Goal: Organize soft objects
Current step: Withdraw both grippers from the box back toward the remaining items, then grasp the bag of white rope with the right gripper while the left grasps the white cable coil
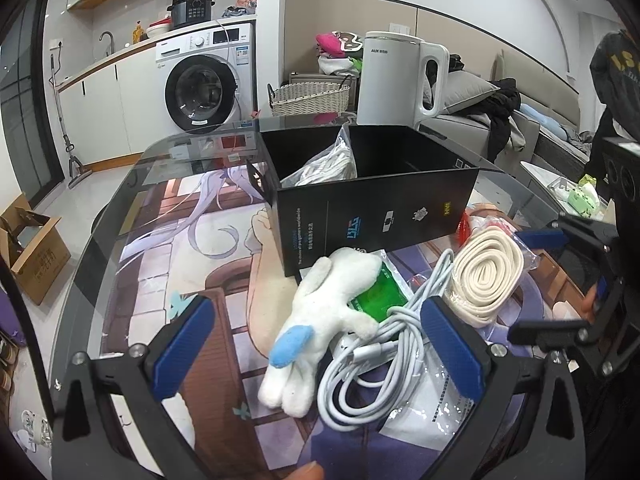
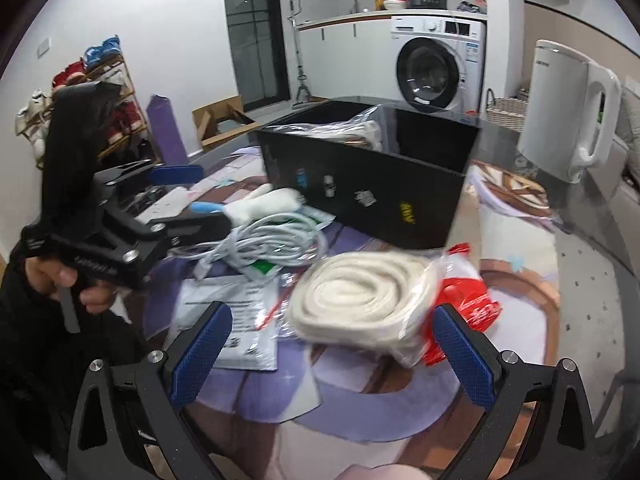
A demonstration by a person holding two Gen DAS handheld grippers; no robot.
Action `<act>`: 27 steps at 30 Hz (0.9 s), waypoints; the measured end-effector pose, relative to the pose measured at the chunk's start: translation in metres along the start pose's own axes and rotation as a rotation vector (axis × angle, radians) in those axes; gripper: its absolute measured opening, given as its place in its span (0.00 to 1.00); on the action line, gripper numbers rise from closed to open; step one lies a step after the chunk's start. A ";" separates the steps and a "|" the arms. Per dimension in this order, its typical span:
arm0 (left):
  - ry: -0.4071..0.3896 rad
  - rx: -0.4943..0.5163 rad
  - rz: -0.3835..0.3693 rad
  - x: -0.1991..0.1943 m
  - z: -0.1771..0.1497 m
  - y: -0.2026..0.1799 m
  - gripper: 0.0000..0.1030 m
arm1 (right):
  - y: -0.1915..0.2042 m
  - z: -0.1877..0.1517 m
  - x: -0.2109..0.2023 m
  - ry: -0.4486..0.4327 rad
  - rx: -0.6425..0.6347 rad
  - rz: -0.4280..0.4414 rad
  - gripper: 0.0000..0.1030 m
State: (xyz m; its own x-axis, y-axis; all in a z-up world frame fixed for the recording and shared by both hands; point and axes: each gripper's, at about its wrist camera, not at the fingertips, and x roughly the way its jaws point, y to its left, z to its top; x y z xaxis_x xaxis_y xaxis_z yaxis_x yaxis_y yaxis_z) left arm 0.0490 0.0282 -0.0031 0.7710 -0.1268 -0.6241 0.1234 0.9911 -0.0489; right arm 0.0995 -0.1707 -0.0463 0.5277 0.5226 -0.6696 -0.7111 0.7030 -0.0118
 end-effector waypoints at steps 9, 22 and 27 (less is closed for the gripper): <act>-0.001 0.004 -0.006 0.002 -0.001 -0.001 1.00 | -0.003 0.023 0.015 0.015 -0.137 -0.018 0.99; 0.010 0.015 -0.025 0.002 -0.001 -0.004 1.00 | 0.002 0.016 0.025 0.114 -0.238 0.055 0.99; 0.024 0.013 -0.038 0.001 -0.001 -0.005 1.00 | 0.001 -0.001 0.008 0.110 -0.212 0.083 0.99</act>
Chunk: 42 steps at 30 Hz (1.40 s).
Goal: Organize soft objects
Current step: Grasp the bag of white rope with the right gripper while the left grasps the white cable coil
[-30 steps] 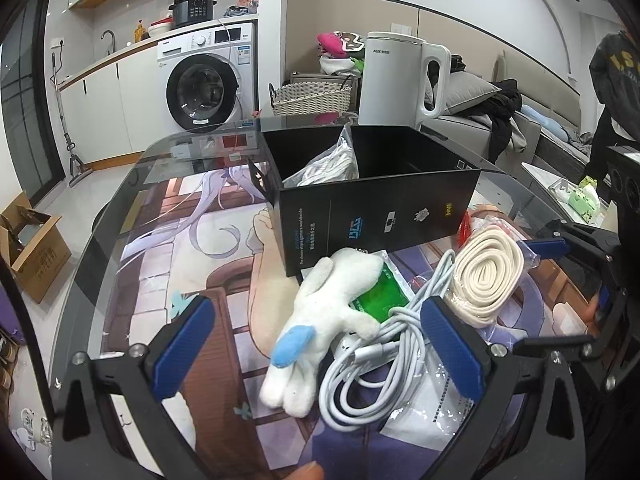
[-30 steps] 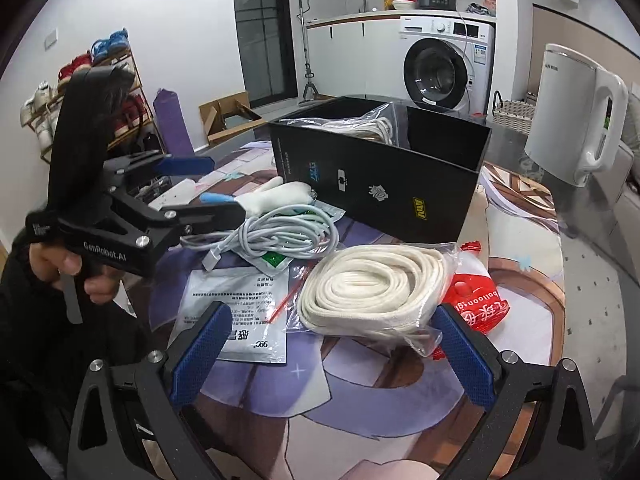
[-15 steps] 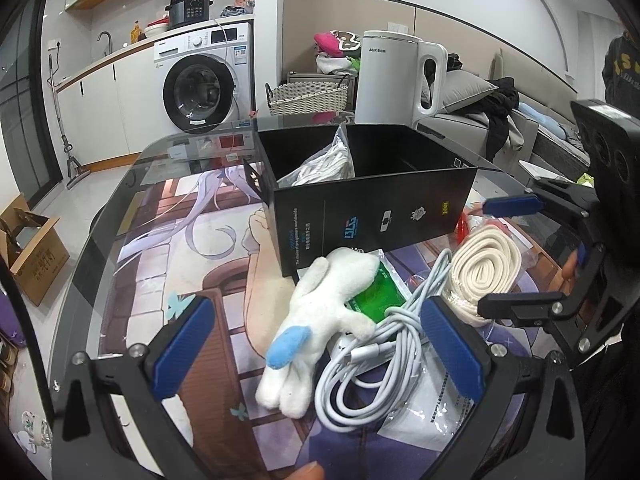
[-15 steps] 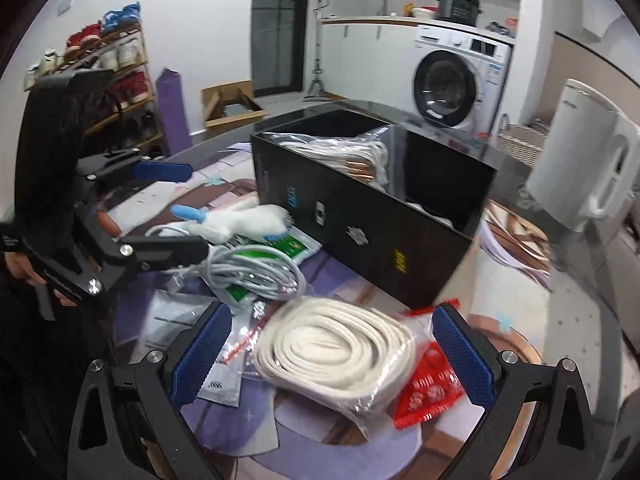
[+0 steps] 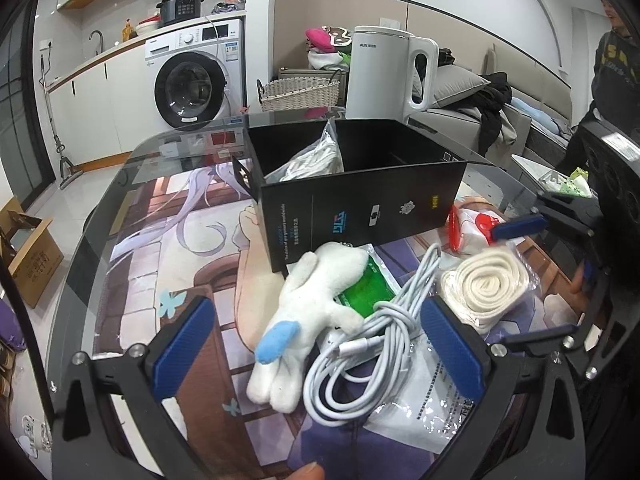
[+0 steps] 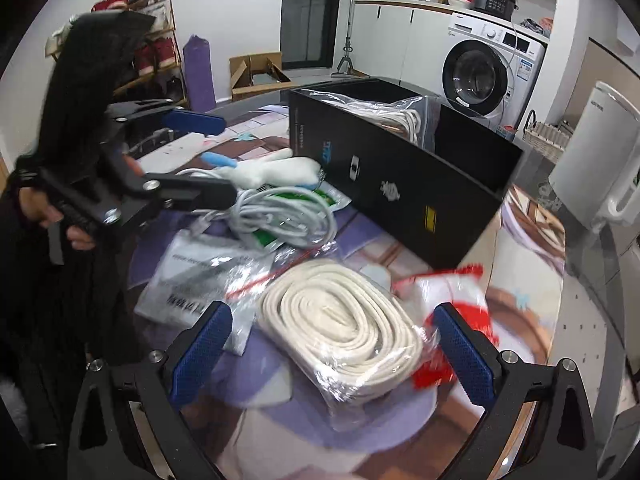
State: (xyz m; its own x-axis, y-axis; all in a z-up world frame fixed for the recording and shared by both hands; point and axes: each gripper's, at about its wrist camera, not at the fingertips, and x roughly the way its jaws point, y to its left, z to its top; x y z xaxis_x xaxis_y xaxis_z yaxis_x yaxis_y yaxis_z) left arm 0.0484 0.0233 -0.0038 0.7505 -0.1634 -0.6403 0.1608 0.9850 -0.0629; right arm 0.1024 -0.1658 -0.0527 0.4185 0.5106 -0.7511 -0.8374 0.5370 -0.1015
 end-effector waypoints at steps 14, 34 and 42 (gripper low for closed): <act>0.055 -0.030 -0.044 0.004 0.002 0.000 1.00 | 0.000 -0.004 0.010 0.019 0.038 0.080 0.89; -0.030 0.162 -0.064 -0.005 0.007 -0.029 0.90 | 0.007 -0.017 -0.008 -0.051 -0.008 0.093 0.38; -0.010 0.215 -0.130 -0.001 0.008 -0.042 0.60 | -0.004 -0.026 -0.036 -0.125 0.032 0.074 0.37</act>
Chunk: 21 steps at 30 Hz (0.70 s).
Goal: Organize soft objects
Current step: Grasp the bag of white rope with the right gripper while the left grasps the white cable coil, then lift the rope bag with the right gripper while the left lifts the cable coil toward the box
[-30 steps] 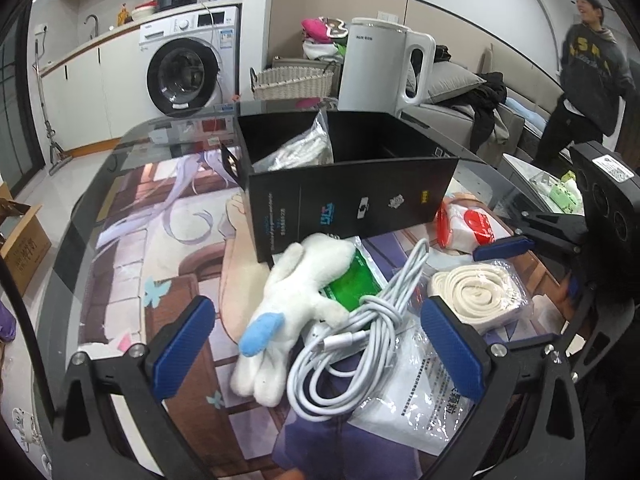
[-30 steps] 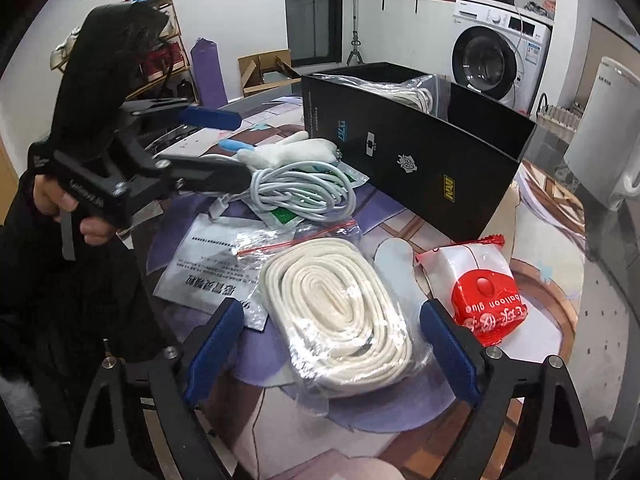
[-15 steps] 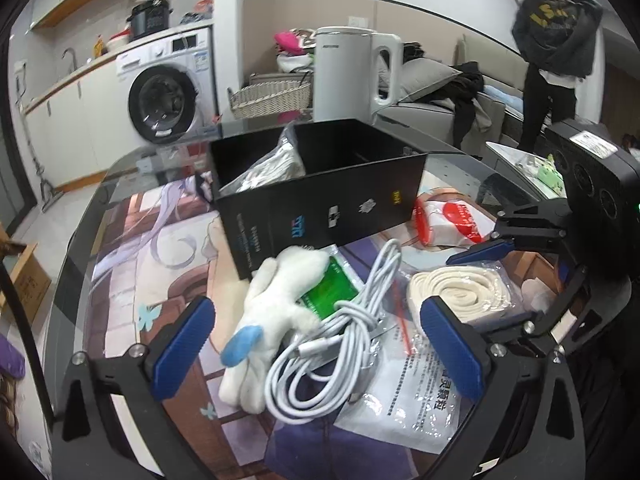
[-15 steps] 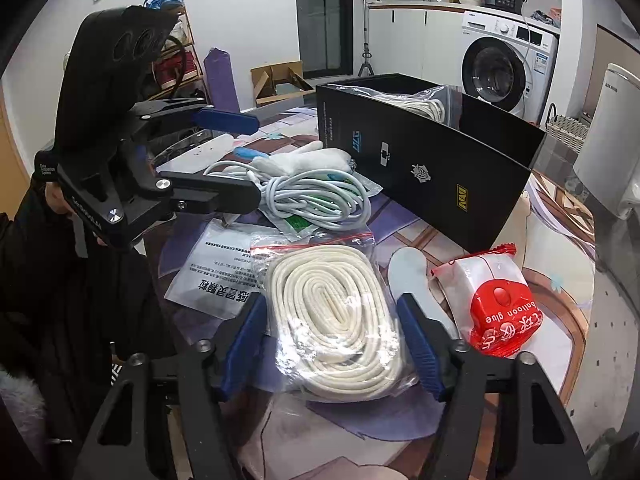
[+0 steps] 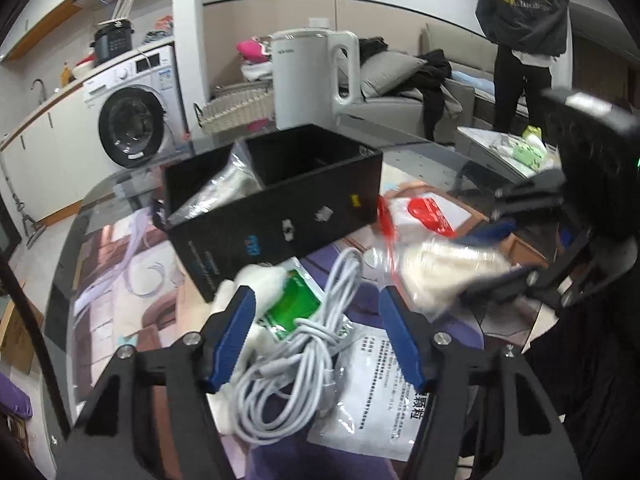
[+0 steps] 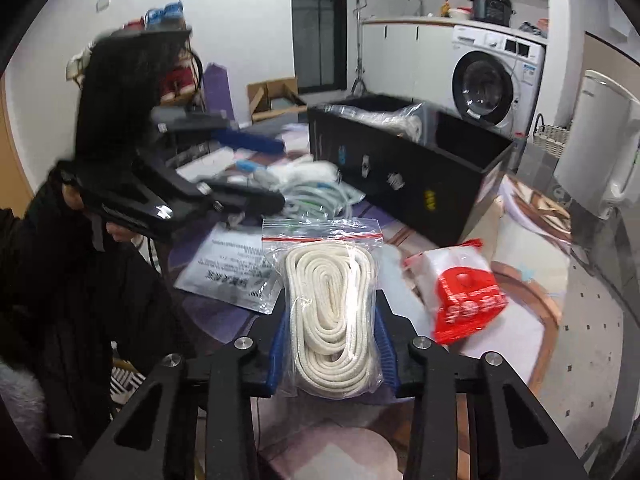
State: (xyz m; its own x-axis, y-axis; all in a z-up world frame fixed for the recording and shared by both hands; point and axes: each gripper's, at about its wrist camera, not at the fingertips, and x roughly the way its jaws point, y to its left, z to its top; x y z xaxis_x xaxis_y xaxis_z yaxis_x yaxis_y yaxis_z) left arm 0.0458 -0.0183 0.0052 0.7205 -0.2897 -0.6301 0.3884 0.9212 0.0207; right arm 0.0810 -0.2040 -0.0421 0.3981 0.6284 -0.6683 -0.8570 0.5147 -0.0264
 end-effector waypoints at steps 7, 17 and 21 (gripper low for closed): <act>0.061 0.025 -0.005 0.015 0.000 -0.007 0.50 | -0.003 0.003 -0.009 -0.031 0.015 -0.004 0.37; 0.098 -0.011 -0.046 0.020 -0.002 -0.007 0.49 | -0.003 0.003 -0.010 -0.040 0.022 -0.012 0.37; 0.114 -0.039 -0.083 0.019 -0.002 -0.006 0.46 | -0.004 0.003 -0.010 -0.043 0.025 -0.014 0.37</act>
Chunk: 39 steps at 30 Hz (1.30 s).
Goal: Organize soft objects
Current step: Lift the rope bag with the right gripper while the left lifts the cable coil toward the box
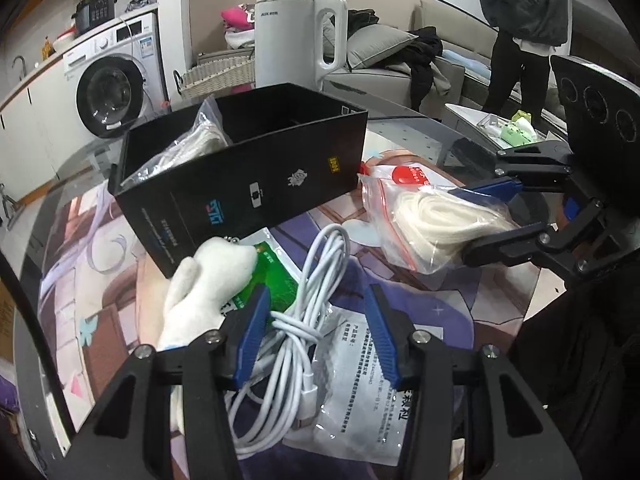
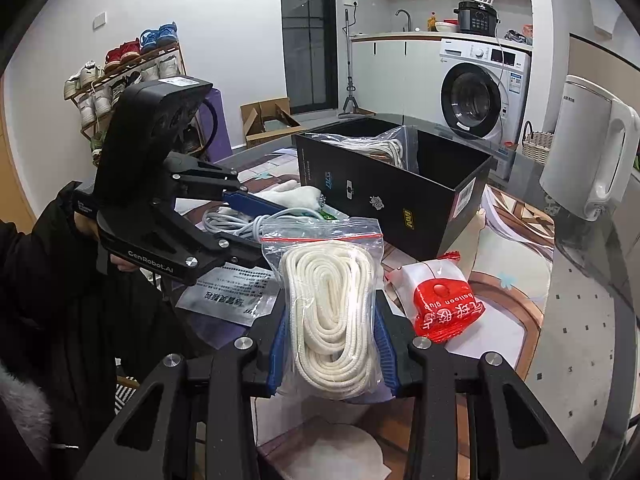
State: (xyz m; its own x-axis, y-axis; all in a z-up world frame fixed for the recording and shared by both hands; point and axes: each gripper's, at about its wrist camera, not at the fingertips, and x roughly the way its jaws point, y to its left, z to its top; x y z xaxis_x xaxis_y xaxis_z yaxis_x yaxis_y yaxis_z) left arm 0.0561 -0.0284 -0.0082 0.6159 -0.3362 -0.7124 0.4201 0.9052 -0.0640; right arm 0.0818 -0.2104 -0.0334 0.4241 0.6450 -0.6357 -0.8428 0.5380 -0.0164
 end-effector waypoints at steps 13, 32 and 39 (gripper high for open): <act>0.000 0.038 0.045 0.004 -0.003 -0.003 0.28 | -0.002 -0.001 -0.002 -0.006 0.009 -0.013 0.37; -0.057 -0.038 -0.006 -0.013 0.005 0.004 0.24 | -0.005 0.007 -0.017 -0.079 0.034 -0.031 0.37; -0.103 -0.058 -0.017 -0.024 0.011 0.006 0.24 | -0.005 0.013 -0.025 -0.122 0.050 -0.049 0.37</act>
State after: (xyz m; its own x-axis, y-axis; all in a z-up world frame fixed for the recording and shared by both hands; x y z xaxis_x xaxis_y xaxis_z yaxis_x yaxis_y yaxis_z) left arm 0.0511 -0.0175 0.0157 0.6755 -0.3740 -0.6355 0.3936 0.9117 -0.1182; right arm 0.0794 -0.2223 -0.0072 0.5043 0.6765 -0.5366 -0.8037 0.5950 -0.0052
